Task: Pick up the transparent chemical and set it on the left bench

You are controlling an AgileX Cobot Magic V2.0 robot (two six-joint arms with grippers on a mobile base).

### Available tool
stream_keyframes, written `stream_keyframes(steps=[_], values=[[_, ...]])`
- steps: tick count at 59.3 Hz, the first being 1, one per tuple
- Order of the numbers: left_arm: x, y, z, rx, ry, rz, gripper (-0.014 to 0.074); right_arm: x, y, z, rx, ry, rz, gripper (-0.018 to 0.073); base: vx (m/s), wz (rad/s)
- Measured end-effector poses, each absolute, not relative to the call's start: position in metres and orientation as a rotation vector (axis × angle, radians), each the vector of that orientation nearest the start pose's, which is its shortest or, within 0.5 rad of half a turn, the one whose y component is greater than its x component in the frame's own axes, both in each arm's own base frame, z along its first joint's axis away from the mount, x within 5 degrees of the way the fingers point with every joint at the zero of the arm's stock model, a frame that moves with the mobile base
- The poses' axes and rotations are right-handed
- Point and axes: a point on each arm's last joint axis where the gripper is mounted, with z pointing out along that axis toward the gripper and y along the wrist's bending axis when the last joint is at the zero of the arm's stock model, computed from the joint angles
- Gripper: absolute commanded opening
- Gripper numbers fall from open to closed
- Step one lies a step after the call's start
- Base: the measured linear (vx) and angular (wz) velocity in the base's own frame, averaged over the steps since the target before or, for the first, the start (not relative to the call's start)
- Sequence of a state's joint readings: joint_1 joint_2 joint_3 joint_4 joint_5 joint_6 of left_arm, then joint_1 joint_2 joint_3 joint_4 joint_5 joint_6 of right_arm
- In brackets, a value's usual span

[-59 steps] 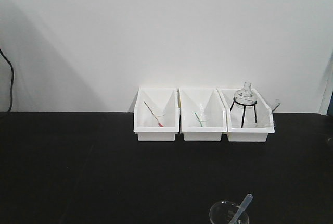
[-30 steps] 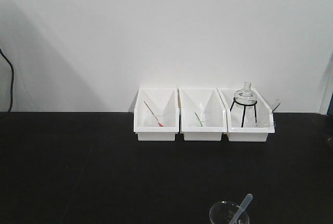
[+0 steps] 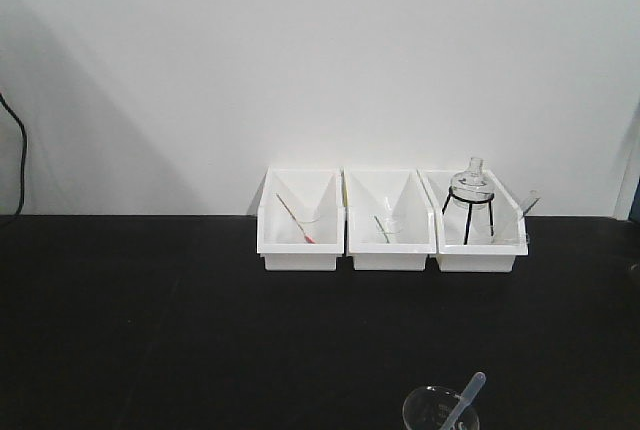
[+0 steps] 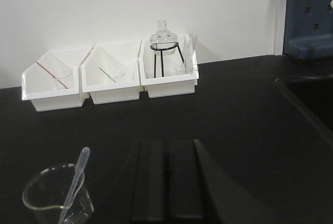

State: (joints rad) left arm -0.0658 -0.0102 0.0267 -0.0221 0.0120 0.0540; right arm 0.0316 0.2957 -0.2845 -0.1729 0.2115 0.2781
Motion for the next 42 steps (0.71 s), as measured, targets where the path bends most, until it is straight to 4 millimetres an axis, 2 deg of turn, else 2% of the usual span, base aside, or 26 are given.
stream_keyframes(steps=[11,21,42], values=[[0.057,-0.004,0.204,0.074,1.51,-0.027,-0.0003,0.053,-0.001,0.231,0.073,1.6,0.079,-0.0007,0.0,0.0],[0.057,-0.004,0.204,0.074,1.51,-0.027,-0.0003,0.056,0.001,0.196,0.06,1.624,0.087,-0.0007,0.0,0.0],[0.057,-0.004,0.204,0.074,1.51,-0.027,-0.0003,0.057,0.002,0.199,0.059,1.553,0.111,-0.0007,0.0,0.0]])
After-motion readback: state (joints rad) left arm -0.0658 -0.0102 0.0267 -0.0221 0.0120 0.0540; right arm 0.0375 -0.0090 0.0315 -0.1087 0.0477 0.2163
